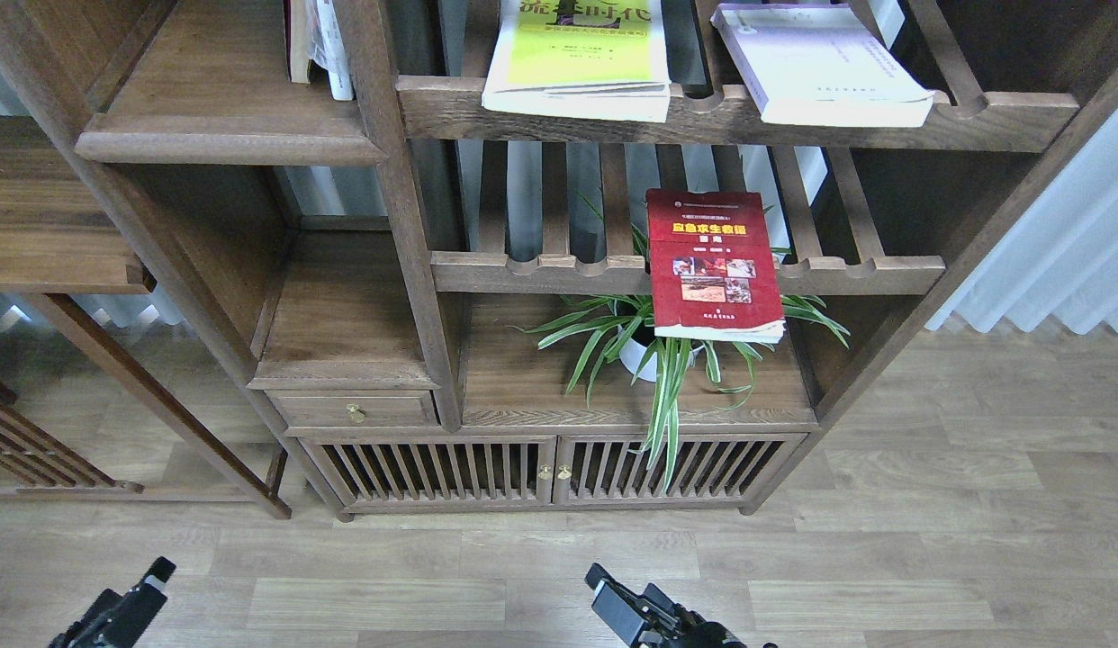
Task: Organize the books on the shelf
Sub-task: 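Raise both grippers from rest toward the shelf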
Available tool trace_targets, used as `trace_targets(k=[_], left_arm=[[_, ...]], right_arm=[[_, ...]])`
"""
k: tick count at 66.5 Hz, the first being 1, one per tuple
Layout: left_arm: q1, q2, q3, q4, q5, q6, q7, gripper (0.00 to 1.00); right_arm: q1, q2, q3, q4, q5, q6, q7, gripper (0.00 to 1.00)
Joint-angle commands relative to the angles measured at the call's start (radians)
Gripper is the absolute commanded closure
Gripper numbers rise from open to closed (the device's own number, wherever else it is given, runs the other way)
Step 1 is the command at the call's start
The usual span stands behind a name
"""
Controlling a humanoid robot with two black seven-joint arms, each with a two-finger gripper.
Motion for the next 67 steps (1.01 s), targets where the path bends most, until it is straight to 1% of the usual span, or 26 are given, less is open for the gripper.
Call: trace_targets(k=[1,14,19,29,32,42,47,52,67], left_arm=[[-0.012,-0.004,0.006,0.011,0.001,0.000,0.000,0.00],[0.000,-0.010,0.027,0.036,0.001,0.000,0.000,0.00],[-0.006,-0.010,0.040,0.036,0.000,0.000,0.000,0.00],[-0.009,-0.012,0.041,0.033,0.000,0.000,0.000,0.00],[-0.006,-0.012,0.040,0.033,0.000,0.000,0.000,0.00],[0.000,0.005,0.031,0.036,0.001,0.000,0.000,0.00],[-0.005,0.025,0.024,0.037,0.000,0.000,0.000,0.00],[-0.014,0.036,0.023,0.037,0.000,0.000,0.000,0.00],[-0.061,0.036,0.028,0.034,0.000,0.000,0.001,0.00]], right_arm=[[0.000,0.016,0.001,-0.004,-0.024,0.000,0.001,0.01],[-0.012,0.033,0.001,-0.023,-0.086,0.000,0.005,0.01],[-0.011,0.051,0.003,-0.026,-0.086,0.000,0.023,0.01],[0.001,0.082,0.012,-0.035,-0.086,0.000,0.092,0.01],[0.001,0.093,0.024,-0.035,-0.086,0.000,0.100,0.01],[-0.002,0.105,0.027,-0.037,-0.081,0.007,0.090,0.01],[0.000,0.110,0.021,-0.043,-0.083,0.058,0.092,0.01],[0.003,0.134,0.027,-0.064,-0.084,0.079,0.092,0.01],[0.030,0.148,0.038,-0.107,-0.086,0.086,0.095,0.01]])
